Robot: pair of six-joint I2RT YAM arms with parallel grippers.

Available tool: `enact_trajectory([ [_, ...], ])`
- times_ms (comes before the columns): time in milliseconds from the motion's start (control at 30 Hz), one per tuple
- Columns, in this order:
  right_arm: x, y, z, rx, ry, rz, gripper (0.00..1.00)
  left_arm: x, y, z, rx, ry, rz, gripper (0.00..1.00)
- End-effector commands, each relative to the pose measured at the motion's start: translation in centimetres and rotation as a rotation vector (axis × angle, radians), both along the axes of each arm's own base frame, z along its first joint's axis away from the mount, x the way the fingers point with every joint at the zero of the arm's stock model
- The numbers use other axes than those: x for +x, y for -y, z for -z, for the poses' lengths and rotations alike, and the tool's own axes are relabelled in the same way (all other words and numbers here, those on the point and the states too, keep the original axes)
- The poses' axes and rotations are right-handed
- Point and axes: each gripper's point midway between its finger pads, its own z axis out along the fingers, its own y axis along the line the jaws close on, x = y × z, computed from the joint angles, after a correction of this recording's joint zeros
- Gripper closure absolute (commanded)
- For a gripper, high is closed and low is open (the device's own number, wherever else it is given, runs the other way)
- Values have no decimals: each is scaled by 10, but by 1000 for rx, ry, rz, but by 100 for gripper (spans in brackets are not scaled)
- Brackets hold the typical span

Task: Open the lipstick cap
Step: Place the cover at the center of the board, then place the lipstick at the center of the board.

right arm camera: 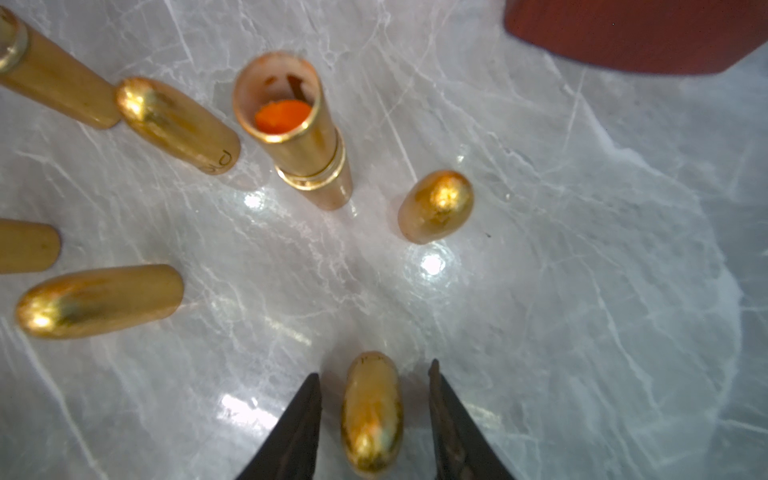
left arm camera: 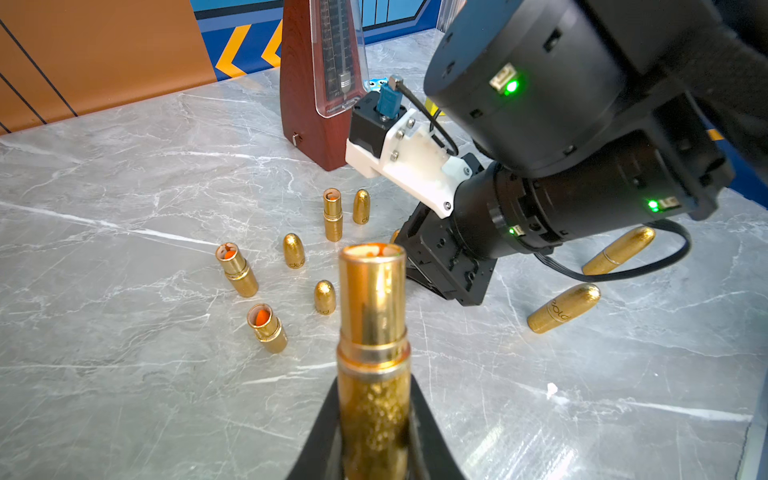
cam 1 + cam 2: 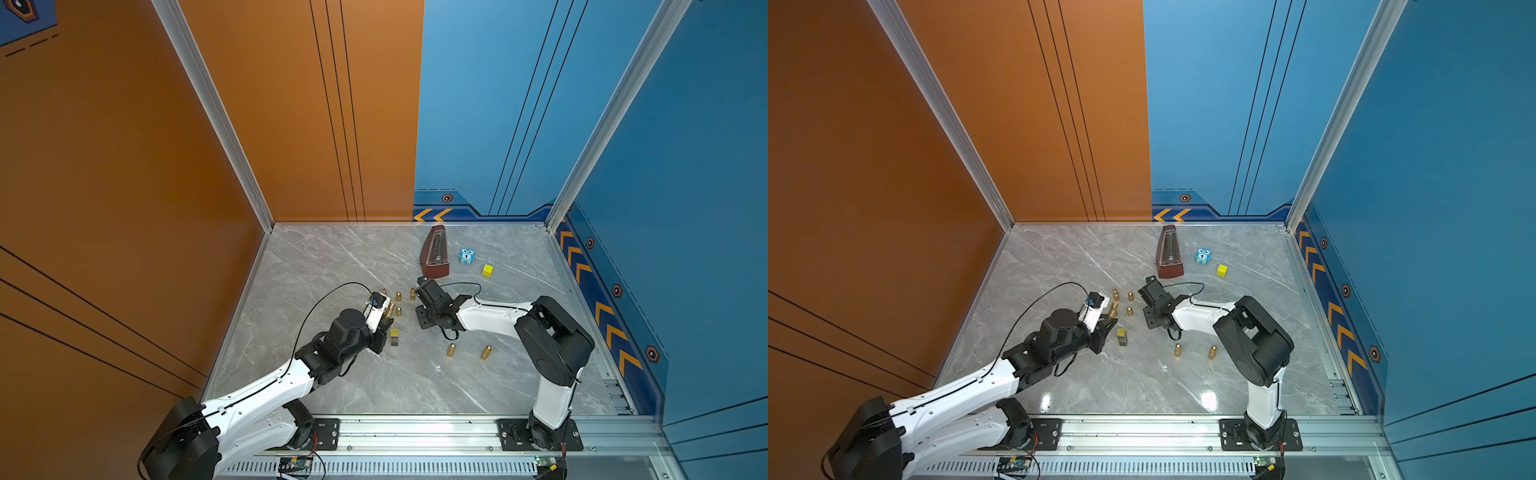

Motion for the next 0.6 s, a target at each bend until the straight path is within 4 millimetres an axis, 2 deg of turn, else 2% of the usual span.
enact_trajectory([
  [0,-12,2,-29,42,-4,-13,51,-1,0,-4,-32,2,5,100],
  [367,-43,24,-109,232,-97,-22,41,-12,16,-4,-50,-28,104,100],
  [567,-74,7,-151,414,-199,-141,37,-13,28,-3,-39,-40,147,100],
])
